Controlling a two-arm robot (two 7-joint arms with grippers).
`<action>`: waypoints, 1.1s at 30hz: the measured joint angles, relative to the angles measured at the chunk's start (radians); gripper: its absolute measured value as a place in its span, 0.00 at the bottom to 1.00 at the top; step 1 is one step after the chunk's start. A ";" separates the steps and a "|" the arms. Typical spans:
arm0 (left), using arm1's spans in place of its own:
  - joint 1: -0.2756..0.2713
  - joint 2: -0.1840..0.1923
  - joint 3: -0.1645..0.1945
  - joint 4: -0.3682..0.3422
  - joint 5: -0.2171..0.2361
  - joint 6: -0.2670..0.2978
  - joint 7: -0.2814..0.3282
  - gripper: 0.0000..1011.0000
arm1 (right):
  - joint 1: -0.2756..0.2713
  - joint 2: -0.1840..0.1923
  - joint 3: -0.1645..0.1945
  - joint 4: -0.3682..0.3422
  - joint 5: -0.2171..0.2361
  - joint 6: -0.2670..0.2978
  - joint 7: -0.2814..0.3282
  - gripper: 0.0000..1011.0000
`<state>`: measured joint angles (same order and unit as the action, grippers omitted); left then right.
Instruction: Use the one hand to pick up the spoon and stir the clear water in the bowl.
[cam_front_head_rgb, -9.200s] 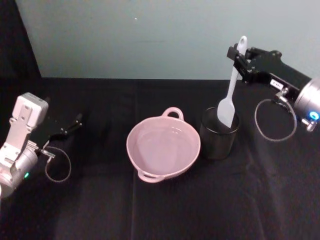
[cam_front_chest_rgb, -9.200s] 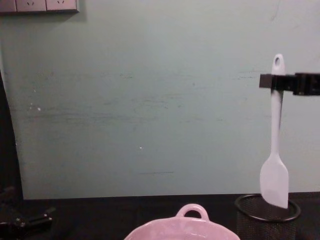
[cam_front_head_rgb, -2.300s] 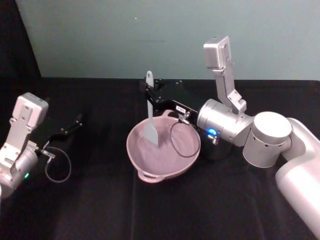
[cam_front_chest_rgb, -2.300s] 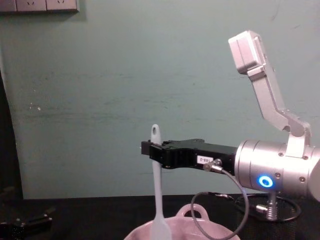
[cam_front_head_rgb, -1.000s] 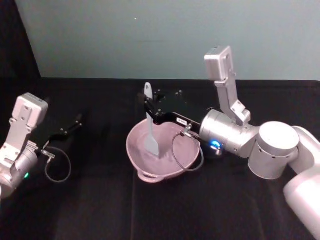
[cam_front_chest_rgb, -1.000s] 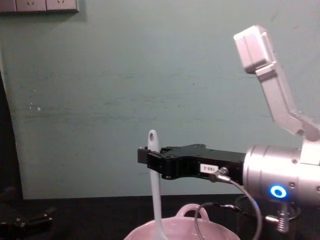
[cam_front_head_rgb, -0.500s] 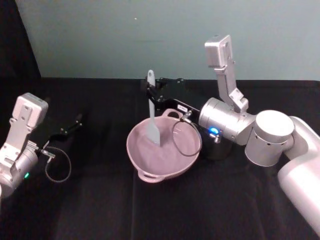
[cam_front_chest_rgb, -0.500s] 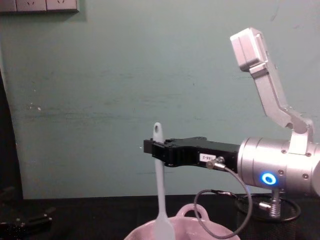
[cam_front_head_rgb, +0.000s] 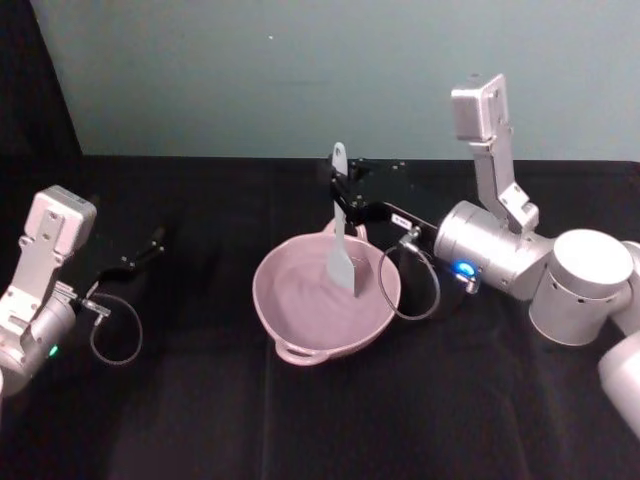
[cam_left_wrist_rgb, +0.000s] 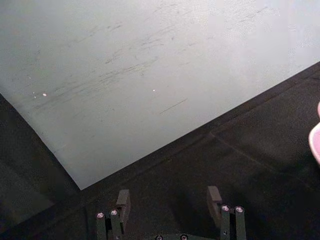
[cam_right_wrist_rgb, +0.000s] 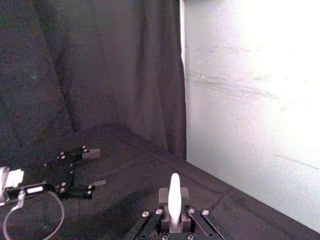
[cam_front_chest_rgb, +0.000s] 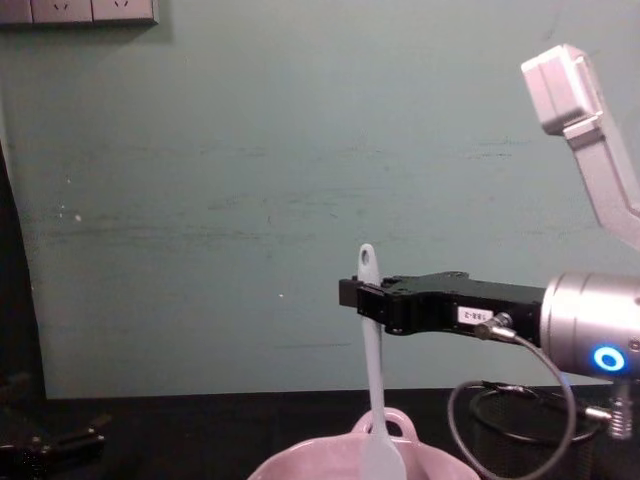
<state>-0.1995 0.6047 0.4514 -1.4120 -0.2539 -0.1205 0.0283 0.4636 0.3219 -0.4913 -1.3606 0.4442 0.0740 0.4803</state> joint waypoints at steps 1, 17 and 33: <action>0.000 0.000 0.000 0.000 0.000 0.000 0.000 1.00 | -0.011 0.009 0.002 -0.017 0.000 0.004 -0.002 0.12; 0.000 0.000 0.000 0.000 0.000 0.000 0.000 1.00 | -0.059 0.016 -0.025 -0.083 -0.001 0.010 0.006 0.12; 0.000 0.000 0.000 0.000 0.000 0.000 0.000 1.00 | 0.023 -0.068 -0.056 0.043 -0.003 -0.032 0.028 0.12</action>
<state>-0.1996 0.6047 0.4514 -1.4120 -0.2539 -0.1205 0.0283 0.4869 0.2536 -0.5477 -1.3175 0.4413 0.0423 0.5085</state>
